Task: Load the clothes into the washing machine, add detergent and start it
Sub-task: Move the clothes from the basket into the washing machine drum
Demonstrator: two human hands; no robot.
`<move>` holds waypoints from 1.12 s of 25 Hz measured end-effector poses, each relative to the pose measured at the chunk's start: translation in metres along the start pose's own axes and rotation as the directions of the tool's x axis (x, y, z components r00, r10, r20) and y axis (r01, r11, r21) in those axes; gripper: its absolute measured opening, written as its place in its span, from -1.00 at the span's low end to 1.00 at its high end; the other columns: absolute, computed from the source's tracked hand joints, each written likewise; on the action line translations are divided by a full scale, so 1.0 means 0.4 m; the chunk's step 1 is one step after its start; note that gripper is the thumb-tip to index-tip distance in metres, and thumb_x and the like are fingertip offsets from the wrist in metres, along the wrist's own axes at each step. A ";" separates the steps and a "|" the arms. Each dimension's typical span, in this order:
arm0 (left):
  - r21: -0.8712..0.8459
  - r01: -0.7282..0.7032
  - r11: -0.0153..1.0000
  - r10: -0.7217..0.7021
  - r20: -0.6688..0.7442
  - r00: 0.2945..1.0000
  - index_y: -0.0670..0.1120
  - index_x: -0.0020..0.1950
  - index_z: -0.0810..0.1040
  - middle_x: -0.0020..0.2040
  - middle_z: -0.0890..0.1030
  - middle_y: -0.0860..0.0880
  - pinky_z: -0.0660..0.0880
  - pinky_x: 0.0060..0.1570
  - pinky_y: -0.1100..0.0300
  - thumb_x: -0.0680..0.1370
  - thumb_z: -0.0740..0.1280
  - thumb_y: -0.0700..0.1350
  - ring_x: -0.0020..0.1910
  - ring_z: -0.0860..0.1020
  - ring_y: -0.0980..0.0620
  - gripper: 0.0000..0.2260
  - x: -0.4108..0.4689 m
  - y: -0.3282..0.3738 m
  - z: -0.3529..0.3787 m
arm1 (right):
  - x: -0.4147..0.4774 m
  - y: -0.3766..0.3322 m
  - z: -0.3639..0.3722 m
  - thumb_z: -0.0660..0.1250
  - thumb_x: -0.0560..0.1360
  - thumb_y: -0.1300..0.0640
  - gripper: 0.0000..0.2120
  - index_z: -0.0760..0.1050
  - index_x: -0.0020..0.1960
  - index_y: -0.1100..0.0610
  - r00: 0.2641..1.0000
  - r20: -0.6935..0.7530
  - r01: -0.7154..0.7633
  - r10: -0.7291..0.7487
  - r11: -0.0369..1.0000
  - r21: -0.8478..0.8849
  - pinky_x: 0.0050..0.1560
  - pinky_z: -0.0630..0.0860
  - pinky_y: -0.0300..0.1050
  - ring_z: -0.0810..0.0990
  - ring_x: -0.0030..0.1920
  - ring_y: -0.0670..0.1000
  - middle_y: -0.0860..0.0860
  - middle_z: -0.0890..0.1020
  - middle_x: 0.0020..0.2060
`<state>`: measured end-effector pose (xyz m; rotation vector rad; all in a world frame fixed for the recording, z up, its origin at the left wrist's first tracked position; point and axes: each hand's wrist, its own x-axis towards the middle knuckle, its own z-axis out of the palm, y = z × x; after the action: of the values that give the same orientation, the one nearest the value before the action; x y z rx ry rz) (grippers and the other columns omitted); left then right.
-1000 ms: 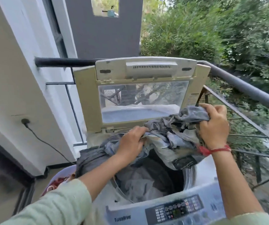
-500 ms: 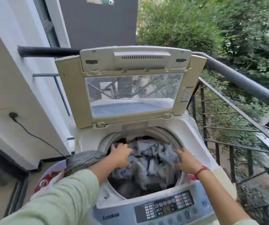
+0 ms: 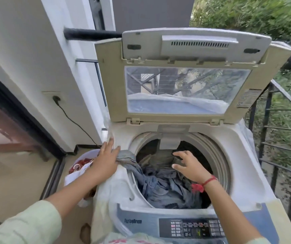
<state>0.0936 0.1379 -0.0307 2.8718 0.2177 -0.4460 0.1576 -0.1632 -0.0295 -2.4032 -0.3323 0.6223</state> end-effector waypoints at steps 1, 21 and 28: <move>0.019 0.023 1.000 -0.022 -0.065 0.998 -0.08 0.48 0.21 0.54 -0.20 -0.15 0.12 0.43 -0.13 0.58 0.16 -0.20 0.50 -0.20 -0.24 -0.55 -0.001 0.022 0.000 | -0.004 -0.001 0.004 0.31 0.52 0.02 -0.54 0.31 0.38 0.02 1.000 -0.009 0.006 -0.006 1.000 0.025 0.16 0.39 -0.22 0.44 0.24 0.05 0.03 0.32 0.29; -0.228 -0.449 0.864 0.472 0.057 0.880 0.03 0.31 0.44 0.30 0.47 0.03 0.37 0.21 0.12 0.54 0.26 0.10 0.25 0.41 0.05 -0.63 0.064 0.176 -0.021 | -0.159 0.018 -0.019 0.29 0.53 0.07 -0.72 0.45 0.23 0.01 0.908 -0.393 -0.062 0.143 0.975 0.211 0.04 0.41 -0.24 0.53 0.12 0.02 -0.02 0.40 0.17; -0.470 -0.082 0.879 -0.229 -0.566 0.792 -0.13 0.08 0.58 0.03 0.58 -0.08 0.34 0.07 0.13 0.40 0.19 0.11 0.05 0.48 -0.04 -0.58 -0.145 -0.294 -0.084 | 0.008 -0.388 0.170 0.29 0.53 0.11 -0.82 0.53 0.12 0.00 0.915 -0.242 0.379 -0.324 0.894 0.238 0.01 0.54 -0.24 0.56 0.05 -0.09 -0.05 0.49 0.07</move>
<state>0.0272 0.2531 -0.0050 2.4113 0.4761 0.4961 0.1130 -0.0074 0.0202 -2.0391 -0.5429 0.2421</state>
